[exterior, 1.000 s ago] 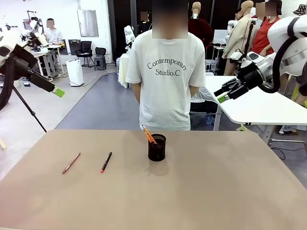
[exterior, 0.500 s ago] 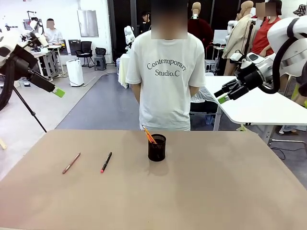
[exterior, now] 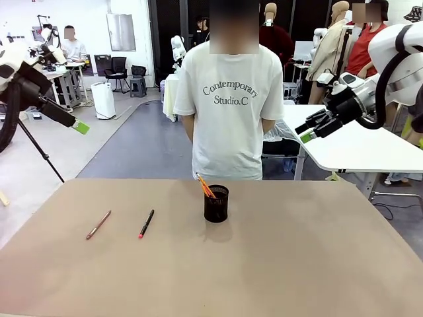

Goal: Place the pens into the pen holder.
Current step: Pick up a writing instrument from the table and place it into the Pen holder.

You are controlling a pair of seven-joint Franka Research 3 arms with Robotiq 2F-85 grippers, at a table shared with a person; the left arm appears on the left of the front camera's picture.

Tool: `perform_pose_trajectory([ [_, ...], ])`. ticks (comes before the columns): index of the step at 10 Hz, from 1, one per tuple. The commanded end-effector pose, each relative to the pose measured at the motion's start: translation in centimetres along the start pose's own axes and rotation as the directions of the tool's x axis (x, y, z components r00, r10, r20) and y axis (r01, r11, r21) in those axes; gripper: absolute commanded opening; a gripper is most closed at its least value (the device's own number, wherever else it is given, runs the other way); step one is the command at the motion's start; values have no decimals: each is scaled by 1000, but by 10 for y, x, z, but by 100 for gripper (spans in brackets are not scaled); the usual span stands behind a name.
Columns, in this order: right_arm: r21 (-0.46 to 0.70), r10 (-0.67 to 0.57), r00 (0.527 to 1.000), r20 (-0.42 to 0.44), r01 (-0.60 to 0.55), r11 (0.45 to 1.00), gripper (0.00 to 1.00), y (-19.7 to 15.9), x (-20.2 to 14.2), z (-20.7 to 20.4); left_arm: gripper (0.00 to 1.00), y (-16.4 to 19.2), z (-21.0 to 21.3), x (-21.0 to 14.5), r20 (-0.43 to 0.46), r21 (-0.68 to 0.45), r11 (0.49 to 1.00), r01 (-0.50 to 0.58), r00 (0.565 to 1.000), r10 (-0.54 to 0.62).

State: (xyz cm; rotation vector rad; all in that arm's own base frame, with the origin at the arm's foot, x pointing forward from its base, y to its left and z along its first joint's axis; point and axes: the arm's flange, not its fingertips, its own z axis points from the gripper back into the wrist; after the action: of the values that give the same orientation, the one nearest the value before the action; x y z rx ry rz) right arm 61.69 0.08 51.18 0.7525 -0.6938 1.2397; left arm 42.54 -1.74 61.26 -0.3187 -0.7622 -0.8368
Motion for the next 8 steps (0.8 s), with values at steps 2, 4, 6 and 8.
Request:
perform_pose_trajectory([
  [2, -2, 3, 1000, 1, -3, 1000, 100, 1, 2, 1, 100, 0, 2, 0, 7, -9, 1000, 4, 1000, -4],
  [4, -2, 3, 1000, 1, -3, 1000, 100, 1, 2, 1, 100, 0, 2, 0, 7, -9, 1000, 4, 1000, -4],
  [6, -2, 3, 1000, 1, -3, 1000, 100, 1, 2, 1, 100, 0, 2, 0, 7, -9, 1000, 4, 1000, -4],
  [8, -2, 3, 1000, 1, -3, 1000, 100, 1, 2, 1, 100, -3, -2, 7, -168, 134, 991, 28, 986, -5],
])
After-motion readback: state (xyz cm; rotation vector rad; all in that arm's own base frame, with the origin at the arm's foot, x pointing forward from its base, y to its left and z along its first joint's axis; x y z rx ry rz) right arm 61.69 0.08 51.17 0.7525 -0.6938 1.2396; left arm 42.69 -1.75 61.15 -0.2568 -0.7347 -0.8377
